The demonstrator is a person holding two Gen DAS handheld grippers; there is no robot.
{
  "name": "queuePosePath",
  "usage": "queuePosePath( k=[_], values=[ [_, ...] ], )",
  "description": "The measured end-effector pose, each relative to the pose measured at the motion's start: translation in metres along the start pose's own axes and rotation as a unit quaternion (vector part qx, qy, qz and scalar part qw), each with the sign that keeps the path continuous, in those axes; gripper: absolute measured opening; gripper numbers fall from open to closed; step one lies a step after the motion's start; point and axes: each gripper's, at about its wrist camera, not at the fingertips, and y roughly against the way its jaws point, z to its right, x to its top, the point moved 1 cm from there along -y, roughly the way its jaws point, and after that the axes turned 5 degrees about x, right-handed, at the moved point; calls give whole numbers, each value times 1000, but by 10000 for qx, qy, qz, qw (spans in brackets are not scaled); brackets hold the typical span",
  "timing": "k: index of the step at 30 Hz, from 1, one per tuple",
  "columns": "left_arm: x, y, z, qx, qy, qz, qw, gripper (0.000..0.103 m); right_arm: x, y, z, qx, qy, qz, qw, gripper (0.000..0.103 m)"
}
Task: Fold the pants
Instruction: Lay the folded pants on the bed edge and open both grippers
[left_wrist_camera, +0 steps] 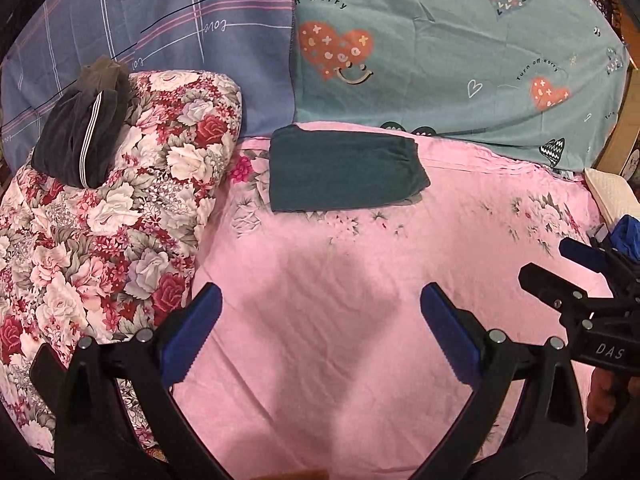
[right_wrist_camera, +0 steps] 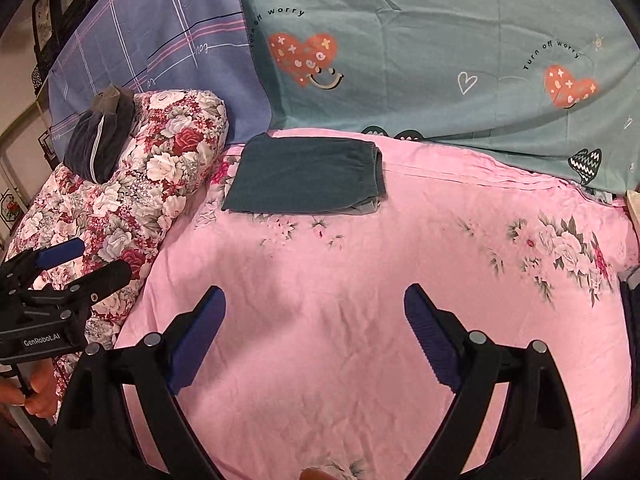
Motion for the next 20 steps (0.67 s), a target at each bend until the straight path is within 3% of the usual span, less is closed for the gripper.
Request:
queuePosePath(
  k=[20],
  values=[
    [2, 4, 6, -31, -20, 29, 10000, 101, -1, 8, 8, 1, -14, 65, 10000, 91]
  ],
)
